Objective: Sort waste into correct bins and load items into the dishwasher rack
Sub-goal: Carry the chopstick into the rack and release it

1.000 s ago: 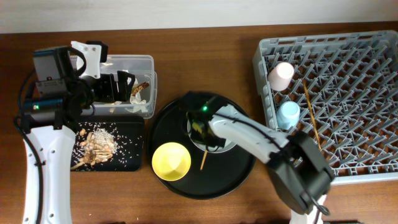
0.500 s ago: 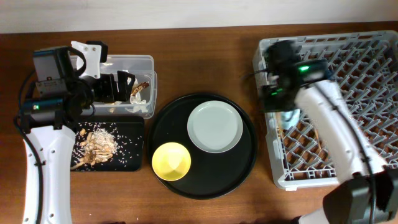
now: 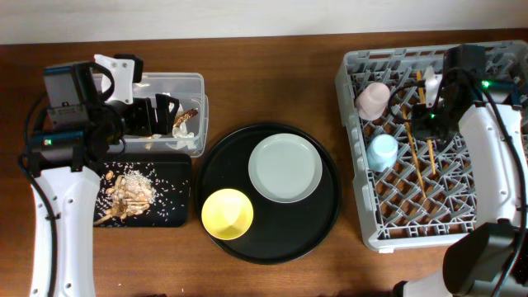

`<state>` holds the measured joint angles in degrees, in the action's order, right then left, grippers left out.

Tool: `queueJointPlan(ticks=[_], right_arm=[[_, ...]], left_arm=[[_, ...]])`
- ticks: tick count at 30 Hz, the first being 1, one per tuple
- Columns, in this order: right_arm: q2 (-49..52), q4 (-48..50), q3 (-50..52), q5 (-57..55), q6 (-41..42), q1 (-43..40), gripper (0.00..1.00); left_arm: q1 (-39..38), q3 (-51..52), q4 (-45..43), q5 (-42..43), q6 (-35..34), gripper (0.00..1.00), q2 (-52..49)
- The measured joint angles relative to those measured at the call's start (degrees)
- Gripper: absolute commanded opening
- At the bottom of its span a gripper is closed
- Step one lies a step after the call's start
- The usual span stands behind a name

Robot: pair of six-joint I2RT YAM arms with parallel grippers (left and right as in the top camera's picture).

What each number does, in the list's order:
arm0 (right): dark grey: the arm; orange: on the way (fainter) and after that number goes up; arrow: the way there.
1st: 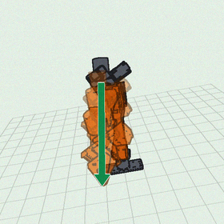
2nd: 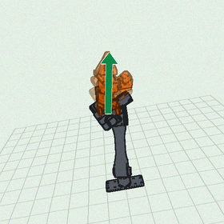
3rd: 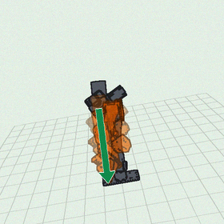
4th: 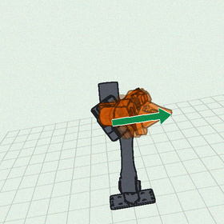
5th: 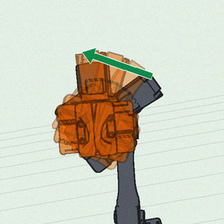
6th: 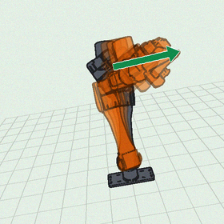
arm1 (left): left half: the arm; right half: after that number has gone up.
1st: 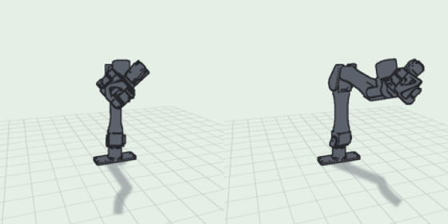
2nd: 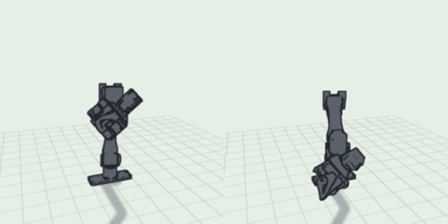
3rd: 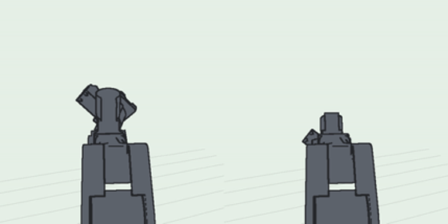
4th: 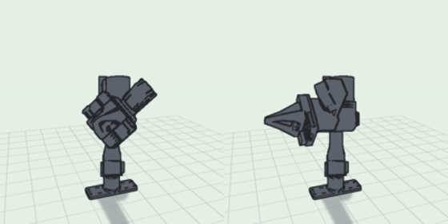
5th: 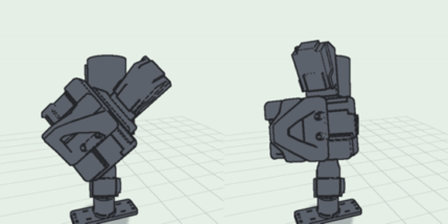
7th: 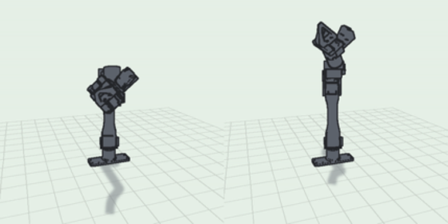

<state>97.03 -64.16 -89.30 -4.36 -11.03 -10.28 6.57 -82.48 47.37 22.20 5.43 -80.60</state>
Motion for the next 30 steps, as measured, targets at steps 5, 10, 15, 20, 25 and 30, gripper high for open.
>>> queueJointPlan(ticks=[5,10,15,20,25,30], right_arm=[[3.23,1.77,0.02,0.68,-2.47,-0.35,0.23],[6.78,2.60,0.09,0.98,-3.28,-0.35,0.38],[7.08,2.47,0.17,1.01,-2.71,-0.35,0.39],[7.08,0.33,0.15,7.30,3.54,-0.35,0.43],[7.08,-5.07,0.13,28.94,6.54,-0.17,0.43],[7.08,-8.50,0.13,39.17,7.50,3.02,0.43]], left_arm=[[0.00,0.00,0.00,0.00,0.00,0.99,0.00],[0.00,0.00,0.00,-0.02,0.00,0.99,0.00],[0.00,0.00,0.00,0.00,0.00,0.99,0.00],[0.00,0.00,0.00,-0.02,0.00,0.99,0.00],[0.00,0.00,-0.02,-0.02,0.00,0.99,0.00],[0.00,0.00,0.00,-0.02,0.00,0.99,0.00]])
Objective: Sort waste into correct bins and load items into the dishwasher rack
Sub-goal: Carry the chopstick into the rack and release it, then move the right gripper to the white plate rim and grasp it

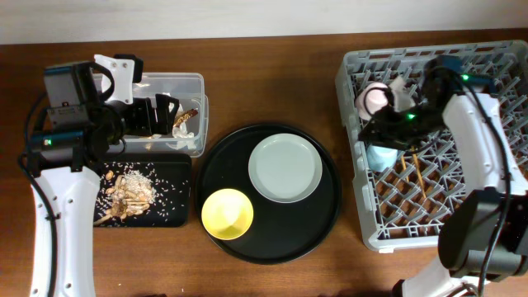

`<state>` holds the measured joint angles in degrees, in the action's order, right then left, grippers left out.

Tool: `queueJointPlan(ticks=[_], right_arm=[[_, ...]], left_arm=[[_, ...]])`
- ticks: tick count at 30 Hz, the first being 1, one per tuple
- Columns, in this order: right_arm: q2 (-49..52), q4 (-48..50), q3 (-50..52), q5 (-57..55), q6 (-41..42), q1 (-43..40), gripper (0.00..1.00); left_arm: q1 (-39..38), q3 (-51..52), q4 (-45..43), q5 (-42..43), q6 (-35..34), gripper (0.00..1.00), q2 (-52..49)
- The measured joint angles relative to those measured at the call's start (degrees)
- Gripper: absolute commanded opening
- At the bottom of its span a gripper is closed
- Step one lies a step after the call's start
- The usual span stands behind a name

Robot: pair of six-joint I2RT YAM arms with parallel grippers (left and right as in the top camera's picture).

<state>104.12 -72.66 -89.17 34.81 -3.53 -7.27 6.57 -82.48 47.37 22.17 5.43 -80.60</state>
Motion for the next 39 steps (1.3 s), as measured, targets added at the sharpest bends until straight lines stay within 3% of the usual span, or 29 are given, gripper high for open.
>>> queueJointPlan(ticks=[3,7,8,9,15,17,19,21,27,33,39], right_arm=[[0.00,0.48,0.00,0.31,0.39,4.46,0.44],[0.00,1.81,0.09,-3.26,2.45,11.06,0.52],[0.00,2.32,0.13,-4.39,3.34,12.83,0.70],[0.00,2.84,0.24,-5.27,3.85,14.34,1.00],[0.00,8.61,2.03,-9.35,8.83,20.22,0.99],[0.00,10.78,3.82,-10.10,9.77,21.03,0.40],[0.02,12.55,6.29,-10.97,10.38,21.33,0.13],[0.02,15.06,8.63,-11.47,10.82,21.31,0.05],[0.11,28.20,17.88,-14.64,11.30,21.38,0.06],[0.20,33.05,22.45,-24.87,14.45,22.71,0.16],[0.20,37.07,22.49,-31.08,15.85,26.67,0.33]], left_arm=[[0.00,0.00,0.00,0.02,0.00,0.99,0.00],[0.00,0.00,0.00,0.00,0.00,0.99,0.00],[0.00,0.00,0.00,0.00,0.00,0.99,0.00],[0.00,0.00,0.00,0.00,0.00,0.99,0.00],[0.00,0.00,0.00,0.00,0.00,0.99,0.00],[0.00,0.00,0.00,0.02,0.00,0.99,0.00],[0.00,0.00,0.00,0.00,0.00,0.99,0.00],[0.00,0.00,0.00,0.00,0.00,0.99,0.00],[0.00,0.00,0.00,0.00,0.00,0.99,0.00],[0.00,0.00,0.00,0.00,0.00,0.99,0.00],[0.00,0.00,0.00,0.00,0.00,0.99,0.00]])
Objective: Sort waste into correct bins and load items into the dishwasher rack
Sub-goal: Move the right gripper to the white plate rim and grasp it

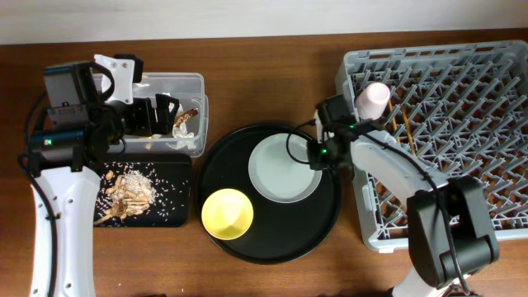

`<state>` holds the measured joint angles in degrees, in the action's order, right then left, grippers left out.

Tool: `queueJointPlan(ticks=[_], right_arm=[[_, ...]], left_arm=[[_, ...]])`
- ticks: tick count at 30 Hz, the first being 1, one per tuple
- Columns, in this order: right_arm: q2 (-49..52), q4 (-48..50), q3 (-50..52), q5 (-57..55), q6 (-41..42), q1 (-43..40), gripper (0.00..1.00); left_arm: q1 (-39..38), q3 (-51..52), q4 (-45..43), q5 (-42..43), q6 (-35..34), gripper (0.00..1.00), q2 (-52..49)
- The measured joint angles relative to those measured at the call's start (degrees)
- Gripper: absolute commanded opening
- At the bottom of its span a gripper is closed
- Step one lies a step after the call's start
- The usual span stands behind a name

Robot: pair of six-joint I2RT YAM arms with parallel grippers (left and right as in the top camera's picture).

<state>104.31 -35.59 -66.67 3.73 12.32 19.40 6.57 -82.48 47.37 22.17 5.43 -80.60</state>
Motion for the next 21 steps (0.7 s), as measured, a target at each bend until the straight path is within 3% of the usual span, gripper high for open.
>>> queueJointPlan(ticks=[10,14,21], right_arm=[[0.00,0.31,0.00,-5.81,2.86,1.70,0.31],[0.02,0.11,0.35,-4.76,3.17,1.70,0.17],[0.66,-0.22,1.33,-3.82,3.37,1.70,0.13]], left_arm=[[0.00,0.00,0.00,0.00,0.00,0.99,0.00],[0.00,0.00,0.00,0.00,0.00,0.99,0.00],[0.00,0.00,0.00,0.00,0.00,0.99,0.00]])
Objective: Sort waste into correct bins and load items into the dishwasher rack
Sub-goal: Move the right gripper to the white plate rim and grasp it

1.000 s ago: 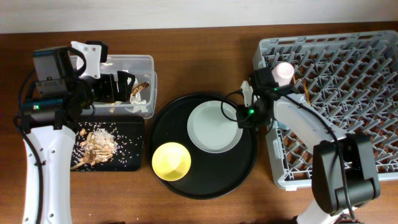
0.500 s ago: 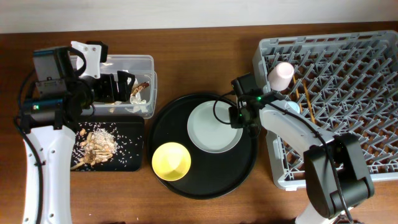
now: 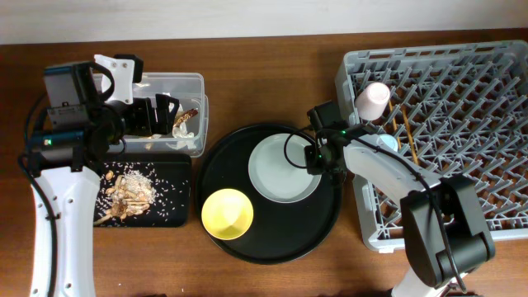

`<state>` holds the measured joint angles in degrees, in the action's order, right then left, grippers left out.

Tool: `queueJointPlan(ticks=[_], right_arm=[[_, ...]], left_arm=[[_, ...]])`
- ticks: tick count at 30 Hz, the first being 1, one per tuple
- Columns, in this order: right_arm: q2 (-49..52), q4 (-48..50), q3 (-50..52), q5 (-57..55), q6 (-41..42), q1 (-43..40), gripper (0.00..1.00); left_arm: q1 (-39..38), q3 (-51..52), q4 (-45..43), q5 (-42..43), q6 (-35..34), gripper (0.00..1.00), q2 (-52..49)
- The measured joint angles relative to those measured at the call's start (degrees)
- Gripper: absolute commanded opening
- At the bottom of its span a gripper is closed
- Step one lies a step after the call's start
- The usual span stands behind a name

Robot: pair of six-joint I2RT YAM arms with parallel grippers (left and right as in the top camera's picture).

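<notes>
A pale green plate (image 3: 282, 169) and a yellow bowl (image 3: 227, 213) lie on the round black tray (image 3: 239, 161). My right gripper (image 3: 311, 157) sits low at the plate's right rim; the overhead view does not show how its jaws stand. In the grey dishwasher rack (image 3: 495, 124) are a pink cup (image 3: 373, 99), a light blue cup (image 3: 388, 142) partly under my right arm, and wooden chopsticks (image 3: 410, 132). My left gripper (image 3: 157, 115) hangs open over the clear plastic bin (image 3: 186, 82), nothing between its fingers.
A black rectangular tray (image 3: 177, 206) with food scraps and rice lies in front of the clear bin, which holds some waste. The rack takes up the table's right side. Bare wood shows between bin, round tray and rack.
My right gripper has shifted slightly left and down along the plate's right rim. The plate, the bowl and my left arm have not moved.
My right gripper was deep in the rack over the chopsticks beside the blue cup. A second later it was near the pink and blue cups at the rack's left. Then it had left the rack and reached the green plate's right rim, where it remains.
</notes>
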<state>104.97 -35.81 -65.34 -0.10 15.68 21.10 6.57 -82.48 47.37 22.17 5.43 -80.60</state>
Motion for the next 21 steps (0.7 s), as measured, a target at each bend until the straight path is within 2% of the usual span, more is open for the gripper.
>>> queueJointPlan(ticks=[2,12,14,16,18,21], right_arm=[[0.02,-0.17,0.00,0.39,-0.04,0.00,0.04],[-0.02,-4.09,-0.22,2.40,0.42,-0.02,0.05],[-0.02,-4.66,-0.22,2.58,0.39,-0.02,0.16],[0.02,-4.26,-0.09,2.97,0.46,0.00,0.35],[0.20,-3.06,0.13,3.26,0.59,0.00,0.42],[0.22,0.74,0.31,3.15,0.28,0.00,0.44]], left_arm=[[0.00,0.00,0.00,0.00,0.00,0.99,0.00],[0.00,0.00,0.00,0.00,0.00,0.99,0.00],[0.00,0.00,0.00,0.00,0.00,0.99,0.00],[0.00,0.00,0.00,0.00,0.00,0.99,0.00],[0.00,0.00,0.00,0.00,0.00,0.99,0.00],[0.00,0.00,0.00,0.00,0.00,0.99,0.00]])
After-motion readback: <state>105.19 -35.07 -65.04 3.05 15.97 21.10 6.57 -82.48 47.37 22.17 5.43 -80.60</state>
